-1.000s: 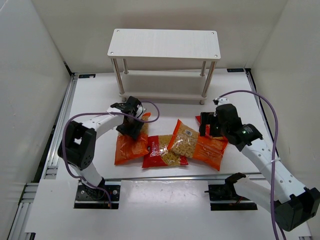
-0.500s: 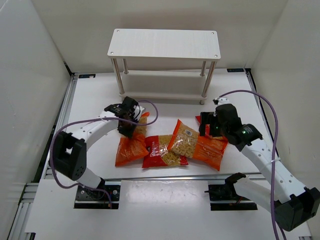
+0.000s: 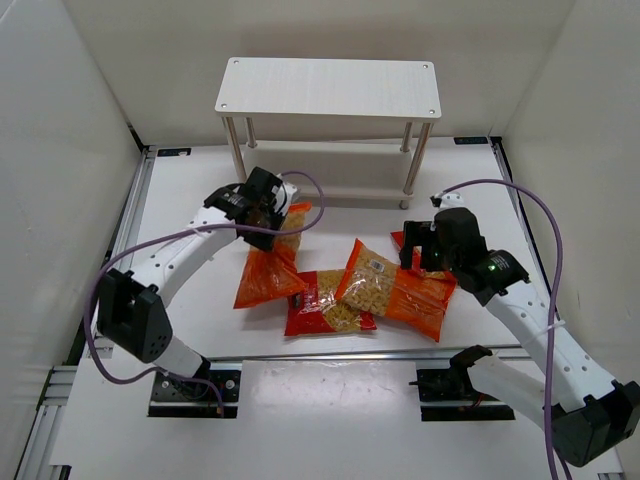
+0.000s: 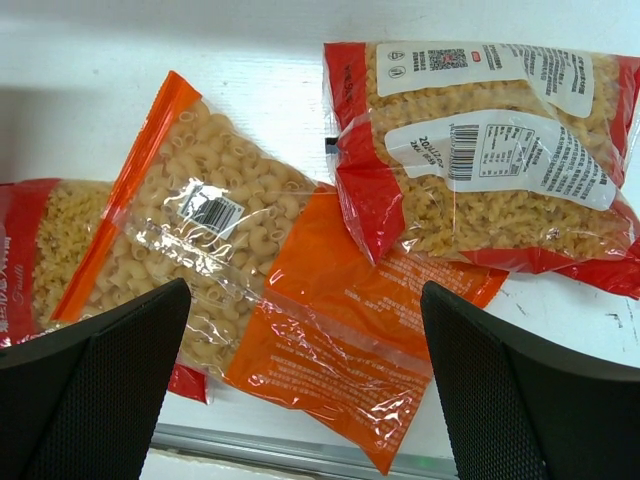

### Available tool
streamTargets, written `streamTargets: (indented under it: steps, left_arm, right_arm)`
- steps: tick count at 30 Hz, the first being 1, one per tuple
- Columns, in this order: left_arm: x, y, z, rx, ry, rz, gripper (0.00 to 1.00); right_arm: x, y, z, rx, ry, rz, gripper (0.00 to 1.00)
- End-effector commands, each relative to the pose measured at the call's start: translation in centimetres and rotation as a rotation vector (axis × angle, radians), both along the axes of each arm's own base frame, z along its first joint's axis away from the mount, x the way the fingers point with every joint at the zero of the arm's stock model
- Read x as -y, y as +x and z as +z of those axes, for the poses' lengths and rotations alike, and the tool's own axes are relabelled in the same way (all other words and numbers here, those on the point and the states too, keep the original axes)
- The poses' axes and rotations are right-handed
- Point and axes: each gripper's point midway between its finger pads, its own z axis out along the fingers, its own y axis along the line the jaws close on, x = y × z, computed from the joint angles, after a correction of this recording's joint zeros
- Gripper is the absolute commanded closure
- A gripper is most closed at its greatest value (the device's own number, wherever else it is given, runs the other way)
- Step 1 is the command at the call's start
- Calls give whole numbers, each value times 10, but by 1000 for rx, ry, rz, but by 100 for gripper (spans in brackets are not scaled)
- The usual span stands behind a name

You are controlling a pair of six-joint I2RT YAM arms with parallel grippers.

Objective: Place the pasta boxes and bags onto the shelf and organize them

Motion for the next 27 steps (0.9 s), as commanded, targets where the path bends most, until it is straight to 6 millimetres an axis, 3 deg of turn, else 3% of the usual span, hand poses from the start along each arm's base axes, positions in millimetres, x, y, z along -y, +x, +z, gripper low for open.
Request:
streamTargets:
  steps: [1,6,8,9,10,16,19,22,24,27]
  left_arm:
    - [16,59,63,267,-50,63,90]
    - [41,112,103,398,-82,97,90]
    - [42,127,105,415,-82,116,90]
    - [42,137,116,440,-97,129,90]
    - [48,147,108,436,-94,128,90]
    - [49,207,121,516,-111,197,90]
    - [50,226,121,535,-111,216,90]
    - [44,248,135,588,-125,252,90]
    - [39,250,141,602,-131,263,90]
    - [40,238,119,548,-100,247,90]
  right_arm:
    - [-2,7,18,60,29,-21,0]
    - [-3,10,17,52,25,-21,0]
    - [-4,11,19,60,29,-21,0]
    - [-4,11,19,60,29,-21,0]
    - [-4,11,19,62,23,-15,0]
    - [-3,11,19,66,8,-4,0]
    - [-1,9,13,49,-2,-4,0]
    - [-1,8,9,41,-6,-4,0]
    - [1,4,6,31,-11,-4,0]
    - [3,0,0,24,-6,-11,0]
